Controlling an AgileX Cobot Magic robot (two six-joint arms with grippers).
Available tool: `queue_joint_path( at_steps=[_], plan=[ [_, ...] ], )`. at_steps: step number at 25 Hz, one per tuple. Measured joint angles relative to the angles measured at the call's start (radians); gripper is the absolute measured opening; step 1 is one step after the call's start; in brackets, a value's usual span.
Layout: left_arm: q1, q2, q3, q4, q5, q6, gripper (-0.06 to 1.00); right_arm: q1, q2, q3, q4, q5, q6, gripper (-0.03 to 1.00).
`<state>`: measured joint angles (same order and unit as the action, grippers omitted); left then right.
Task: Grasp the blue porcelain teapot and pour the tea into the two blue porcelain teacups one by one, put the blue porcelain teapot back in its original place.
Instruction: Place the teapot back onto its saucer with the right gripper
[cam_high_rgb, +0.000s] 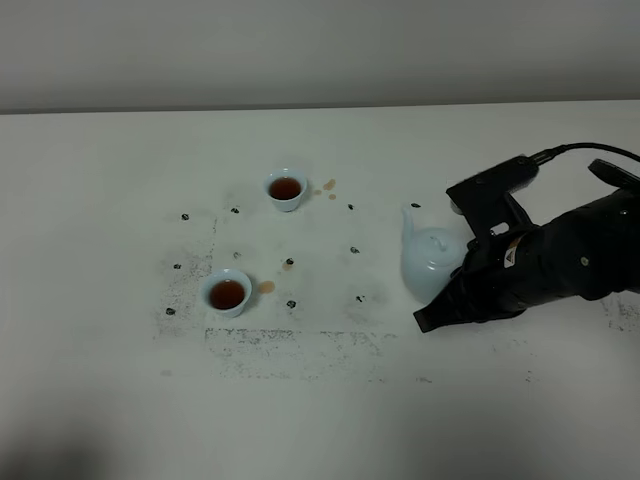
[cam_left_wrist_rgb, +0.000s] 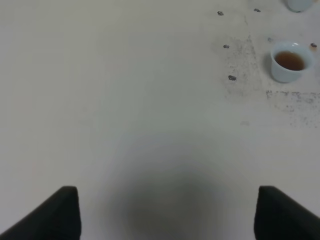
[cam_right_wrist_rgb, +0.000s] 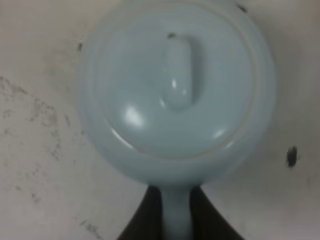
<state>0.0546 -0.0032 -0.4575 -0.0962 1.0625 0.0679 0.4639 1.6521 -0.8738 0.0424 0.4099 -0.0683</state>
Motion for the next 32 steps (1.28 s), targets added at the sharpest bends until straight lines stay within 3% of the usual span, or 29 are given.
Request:
queue_joint_path(
  at_steps=[5,32],
  plan=[
    [0.000,0.000,0.000,0.000,0.000,-0.001,0.68,0.000,0.057,-0.008,-0.065,-0.004,0.030,0.04],
    [0.000,0.000,0.000,0.000,0.000,-0.002,0.68,-0.019,0.142,-0.009,-0.157,-0.104,0.044,0.04]
  ],
)
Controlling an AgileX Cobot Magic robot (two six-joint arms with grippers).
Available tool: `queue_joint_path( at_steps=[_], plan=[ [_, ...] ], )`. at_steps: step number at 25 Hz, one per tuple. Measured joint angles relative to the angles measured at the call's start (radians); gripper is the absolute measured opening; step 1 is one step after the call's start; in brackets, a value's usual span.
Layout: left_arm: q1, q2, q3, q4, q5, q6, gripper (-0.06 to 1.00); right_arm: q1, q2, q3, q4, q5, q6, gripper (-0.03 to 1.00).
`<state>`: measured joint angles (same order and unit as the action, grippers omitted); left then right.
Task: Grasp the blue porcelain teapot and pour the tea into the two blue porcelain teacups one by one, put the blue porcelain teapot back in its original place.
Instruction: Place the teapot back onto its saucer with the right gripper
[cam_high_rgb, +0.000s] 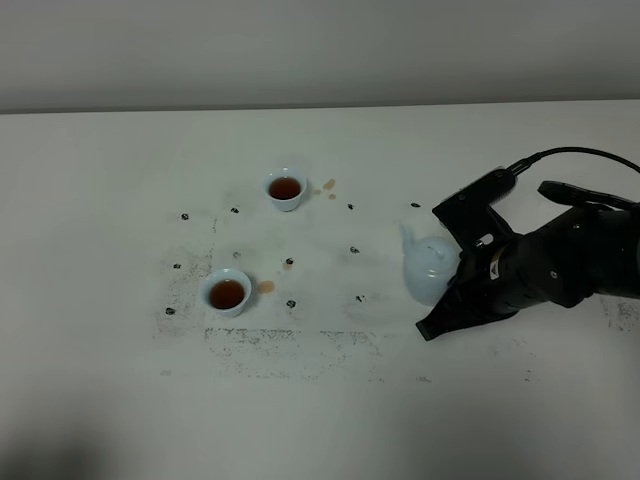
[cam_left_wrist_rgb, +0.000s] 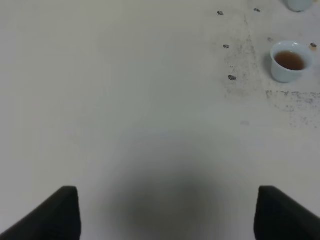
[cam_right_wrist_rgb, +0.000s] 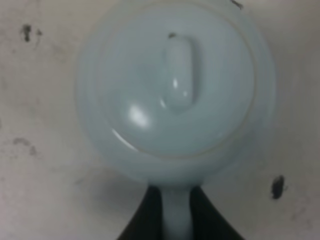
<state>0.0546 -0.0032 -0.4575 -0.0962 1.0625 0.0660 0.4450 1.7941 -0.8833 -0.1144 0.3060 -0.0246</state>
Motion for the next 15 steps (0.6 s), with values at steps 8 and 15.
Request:
queue_joint_path(
  at_steps=[8,15],
  plan=[
    [0.000,0.000,0.000,0.000,0.000,0.000,0.68,-0.005,0.000,0.000,0.005,0.003,0.007,0.04],
    [0.000,0.000,0.000,0.000,0.000,0.000,0.68,-0.005,0.000,0.000,0.010,0.004,0.008,0.08]
  ],
)
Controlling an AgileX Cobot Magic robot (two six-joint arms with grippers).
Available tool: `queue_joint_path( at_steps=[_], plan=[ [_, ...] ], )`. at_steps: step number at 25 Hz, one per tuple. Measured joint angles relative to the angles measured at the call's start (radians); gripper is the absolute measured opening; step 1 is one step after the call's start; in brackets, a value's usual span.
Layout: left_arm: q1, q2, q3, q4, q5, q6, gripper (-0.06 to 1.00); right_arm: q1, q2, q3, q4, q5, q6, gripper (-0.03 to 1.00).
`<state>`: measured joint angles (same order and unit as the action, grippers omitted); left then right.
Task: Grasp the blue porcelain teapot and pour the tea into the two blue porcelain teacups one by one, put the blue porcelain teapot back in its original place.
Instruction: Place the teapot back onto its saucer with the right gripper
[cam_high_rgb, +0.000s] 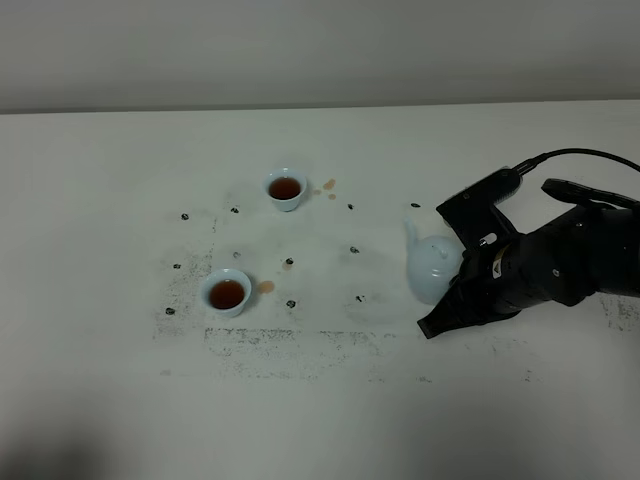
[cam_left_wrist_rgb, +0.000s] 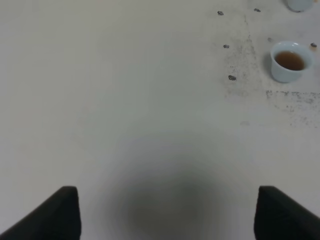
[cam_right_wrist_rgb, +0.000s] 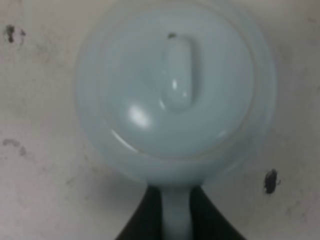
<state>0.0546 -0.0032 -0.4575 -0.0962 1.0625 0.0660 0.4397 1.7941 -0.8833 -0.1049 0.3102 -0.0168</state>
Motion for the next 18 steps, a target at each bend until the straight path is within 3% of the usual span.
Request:
queue_joint_path(
  at_steps=[3,12,15,18],
  plan=[
    [0.000,0.000,0.000,0.000,0.000,0.000,0.68,0.000,0.000,0.000,0.005,0.001,0.000,0.16],
    [0.000,0.000,0.000,0.000,0.000,0.001,0.68,0.000,0.000,0.000,0.017,0.013,0.008,0.58],
    [0.000,0.000,0.000,0.000,0.000,0.001,0.68,0.000,0.000,0.000,0.019,0.014,0.017,0.65],
    [0.000,0.000,0.000,0.000,0.000,0.001,0.68,0.000,-0.020,0.000,0.020,0.025,0.022,0.67]
  ],
)
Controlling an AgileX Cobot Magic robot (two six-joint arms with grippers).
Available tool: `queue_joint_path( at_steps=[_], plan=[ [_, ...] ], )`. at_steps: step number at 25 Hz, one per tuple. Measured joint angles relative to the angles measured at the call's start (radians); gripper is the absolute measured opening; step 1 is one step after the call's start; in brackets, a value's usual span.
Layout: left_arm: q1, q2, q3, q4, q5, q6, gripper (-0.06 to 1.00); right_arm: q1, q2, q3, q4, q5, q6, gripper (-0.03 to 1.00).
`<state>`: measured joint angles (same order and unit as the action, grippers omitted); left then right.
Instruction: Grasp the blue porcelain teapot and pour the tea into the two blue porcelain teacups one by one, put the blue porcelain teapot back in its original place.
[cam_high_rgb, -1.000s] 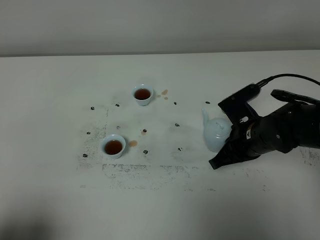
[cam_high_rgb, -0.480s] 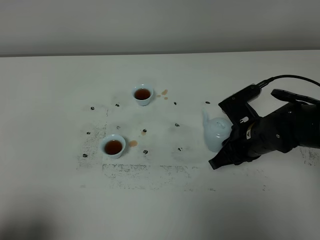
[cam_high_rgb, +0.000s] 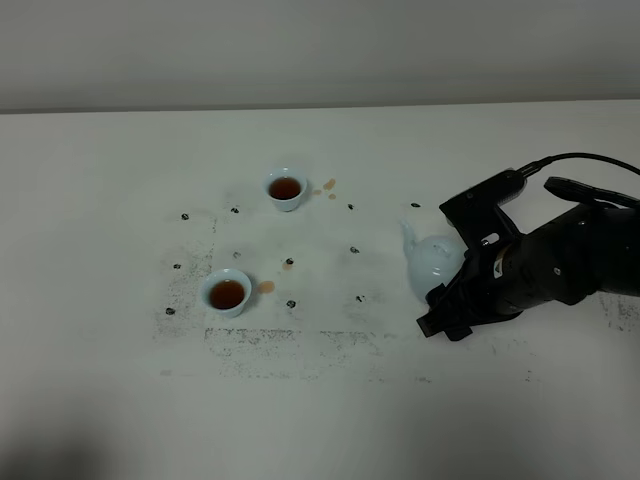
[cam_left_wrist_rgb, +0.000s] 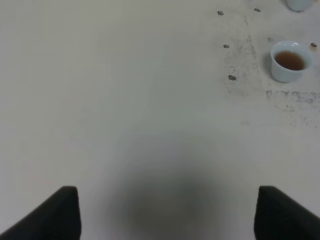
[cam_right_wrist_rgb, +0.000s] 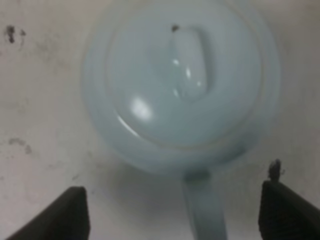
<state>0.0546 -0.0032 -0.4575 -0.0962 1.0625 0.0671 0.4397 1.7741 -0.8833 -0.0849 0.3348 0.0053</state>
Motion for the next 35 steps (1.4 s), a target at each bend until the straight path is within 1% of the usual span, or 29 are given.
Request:
queue_joint_path(
  at_steps=[3,6,10,13,16,20,23,26,29,32,35],
  plan=[
    [0.000,0.000,0.000,0.000,0.000,0.000,0.68,0.000,-0.075,0.000,0.004,0.045,0.013,0.66],
    [0.000,0.000,0.000,0.000,0.000,0.000,0.68,0.000,-0.171,-0.028,0.015,0.127,0.039,0.63],
    [0.000,0.000,0.000,0.000,0.000,0.000,0.68,0.000,-0.254,-0.146,0.022,0.286,0.047,0.58],
    [0.000,0.000,0.000,0.000,0.000,0.000,0.68,0.000,-0.262,-0.248,0.026,0.394,0.048,0.55],
    [0.000,0.000,0.000,0.000,0.000,0.000,0.68,0.000,-0.243,-0.345,0.039,0.481,0.048,0.52],
    [0.000,0.000,0.000,0.000,0.000,0.000,0.68,-0.016,-0.178,-0.462,0.042,0.605,0.048,0.51],
    [0.000,0.000,0.000,0.000,0.000,0.000,0.68,-0.072,-0.132,-0.530,0.033,0.662,0.051,0.51],
    [0.000,0.000,0.000,0.000,0.000,-0.001,0.68,-0.157,-0.120,-0.572,0.067,0.681,0.049,0.51],
    [0.000,0.000,0.000,0.000,0.000,-0.001,0.68,-0.255,-0.120,-0.589,0.128,0.740,0.008,0.51],
    [0.000,0.000,0.000,0.000,0.000,-0.001,0.68,-0.338,-0.120,-0.590,0.158,0.848,-0.035,0.51],
    [0.000,0.000,0.000,0.000,0.000,-0.001,0.68,-0.399,-0.120,-0.590,0.158,0.876,-0.054,0.51]
  ],
)
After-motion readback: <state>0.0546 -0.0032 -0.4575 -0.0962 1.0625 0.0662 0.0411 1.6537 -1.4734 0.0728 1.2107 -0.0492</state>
